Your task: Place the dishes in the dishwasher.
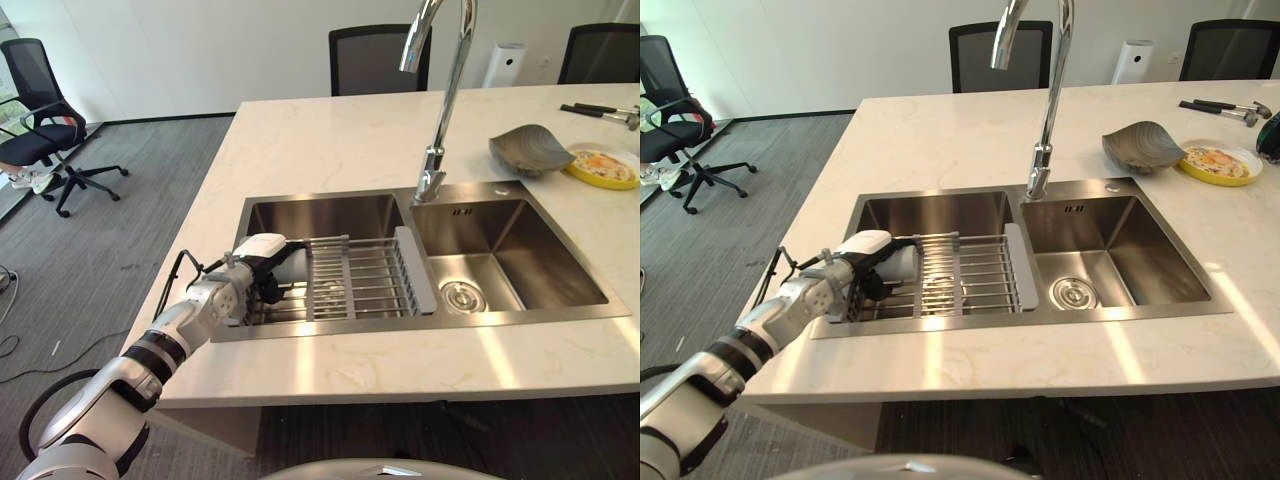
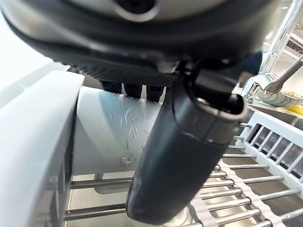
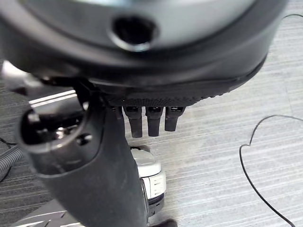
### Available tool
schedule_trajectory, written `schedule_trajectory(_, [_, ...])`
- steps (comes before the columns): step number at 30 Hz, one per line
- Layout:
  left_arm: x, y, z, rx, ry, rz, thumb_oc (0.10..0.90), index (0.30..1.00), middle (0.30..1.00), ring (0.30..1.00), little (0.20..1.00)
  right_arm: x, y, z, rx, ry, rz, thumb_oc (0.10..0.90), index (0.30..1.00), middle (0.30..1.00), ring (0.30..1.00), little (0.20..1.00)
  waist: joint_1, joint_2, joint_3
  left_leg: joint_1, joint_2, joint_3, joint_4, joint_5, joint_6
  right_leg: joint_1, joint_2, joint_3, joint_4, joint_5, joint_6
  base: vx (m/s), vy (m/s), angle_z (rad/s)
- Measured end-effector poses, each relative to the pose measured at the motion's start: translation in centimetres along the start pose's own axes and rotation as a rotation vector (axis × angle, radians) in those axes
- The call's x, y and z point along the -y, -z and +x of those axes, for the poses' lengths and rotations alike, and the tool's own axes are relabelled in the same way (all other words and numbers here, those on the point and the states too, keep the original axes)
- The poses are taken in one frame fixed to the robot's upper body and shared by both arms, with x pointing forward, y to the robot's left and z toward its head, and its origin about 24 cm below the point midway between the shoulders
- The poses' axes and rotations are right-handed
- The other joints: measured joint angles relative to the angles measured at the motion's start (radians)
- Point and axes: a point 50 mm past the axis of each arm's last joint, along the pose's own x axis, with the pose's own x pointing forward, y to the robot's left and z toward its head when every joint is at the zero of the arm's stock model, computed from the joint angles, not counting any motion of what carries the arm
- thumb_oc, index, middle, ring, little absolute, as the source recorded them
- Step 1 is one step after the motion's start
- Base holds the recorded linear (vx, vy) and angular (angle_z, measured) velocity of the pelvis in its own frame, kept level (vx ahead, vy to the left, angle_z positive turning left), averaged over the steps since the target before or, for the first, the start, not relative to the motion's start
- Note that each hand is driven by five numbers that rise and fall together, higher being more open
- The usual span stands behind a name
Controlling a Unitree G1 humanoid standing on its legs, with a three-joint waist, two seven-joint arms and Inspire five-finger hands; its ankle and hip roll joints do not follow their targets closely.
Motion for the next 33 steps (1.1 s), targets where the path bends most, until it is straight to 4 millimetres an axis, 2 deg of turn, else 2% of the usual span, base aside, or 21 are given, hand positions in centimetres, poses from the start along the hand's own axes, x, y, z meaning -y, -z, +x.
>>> schedule_trajectory(10, [-0.9,0.1,2.3,-0.058,0.031,0.194,0.8,0.9,0.9,0.9,0.9,-0.1,-0.6,0.0,-0.005,0.005,-0.021,0.8,0.9,0.9,0.9,0.9,-0.002,0.004,0.004,-0.007,0.007,0.0,0.0,-0.001,-0.013,-0.007,0.002,-0.001,0.0,-0.003,0.004,0.0,0.0,0.0])
schedule_trajectory(11, [-1.2,0.1,2.6,-0.068,0.035,0.221,0.758,0.836,0.836,0.836,0.836,-0.2,-0.7,0.1,-0.008,0.003,-0.041,0.8,0.9,0.9,0.9,0.9,-0.002,0.006,0.004,-0.008,0.007,0.0,0.0,-0.001,-0.014,-0.009,0.002,-0.001,0.0,-0.003,0.003,0.0,0.0,0.0])
schedule_trajectory(12, [-1.4,0.0,3.0,-0.076,0.04,0.244,0.554,0.531,0.531,0.531,0.531,-0.2,-0.9,0.1,-0.007,0.003,-0.047,0.8,0.9,0.9,0.9,0.9,-0.002,0.007,0.004,-0.009,0.007,0.0,0.0,0.0,-0.014,-0.01,0.002,-0.001,0.0,-0.002,0.003,0.0,0.0,0.0])
schedule_trajectory(13, [-1.5,-0.1,3.2,-0.081,0.044,0.255,0.4,0.3,0.3,0.3,0.3,-0.1,-0.9,0.1,-0.011,0.005,-0.049,0.8,0.9,0.9,0.9,0.9,-0.002,0.01,0.002,-0.01,0.008,0.0,0.0,0.0,-0.014,-0.012,0.003,0.0,0.0,-0.002,0.003,0.0,0.0,0.0])
schedule_trajectory(18, [-1.9,-0.2,3.9,-0.116,0.032,0.278,0.4,0.3,0.3,0.3,0.3,0.0,-1.4,0.0,-0.007,0.015,-0.085,0.8,0.9,0.9,0.9,0.9,-0.014,0.02,0.0,-0.012,0.01,0.001,0.0,0.005,-0.007,-0.015,0.008,0.0,0.0,-0.001,0.0,0.0,0.0,0.0])
schedule_trajectory(22, [-2.6,-1.1,4.3,-0.09,0.029,0.44,0.4,0.3,0.3,0.3,0.3,0.0,-1.8,0.0,0.005,0.025,-0.1,0.8,0.9,0.9,0.9,0.9,-0.014,0.024,0.01,-0.014,0.01,0.0,0.0,0.006,-0.007,-0.015,0.008,-0.001,0.0,-0.001,0.0,0.0,0.0,0.0])
schedule_trajectory(30, [-3.9,-1.6,3.6,-0.035,-0.036,0.506,0.4,0.3,0.3,0.3,0.3,0.1,-2.4,0.0,0.043,0.038,-0.104,0.8,0.9,0.9,0.9,0.9,-0.01,0.038,0.04,-0.018,0.016,-0.003,0.001,0.009,-0.009,-0.015,0.013,-0.005,0.001,0.0,-0.003,0.01,-0.026,0.0])
schedule_trajectory(32, [-4.1,-0.3,0.3,0.051,-0.094,0.391,0.4,0.3,0.3,0.3,0.3,-0.1,-2.5,0.0,0.076,0.03,-0.106,0.8,0.9,0.9,0.9,0.9,-0.031,0.036,0.051,-0.011,0.024,0.001,0.0,0.006,-0.015,-0.01,0.019,-0.005,0.0,0.0,-0.015,0.09,-0.067,-0.02])
schedule_trajectory(33, [-3.9,-0.2,-0.2,0.067,-0.102,0.362,0.4,0.3,0.3,0.3,0.3,-0.1,-1.9,0.0,0.065,0.033,-0.099,0.8,0.9,0.9,0.9,0.9,-0.024,0.036,0.052,-0.007,0.027,-0.004,0.0,0.005,-0.016,-0.002,0.021,-0.011,0.0,-0.003,-0.019,0.08,-0.122,0.07])
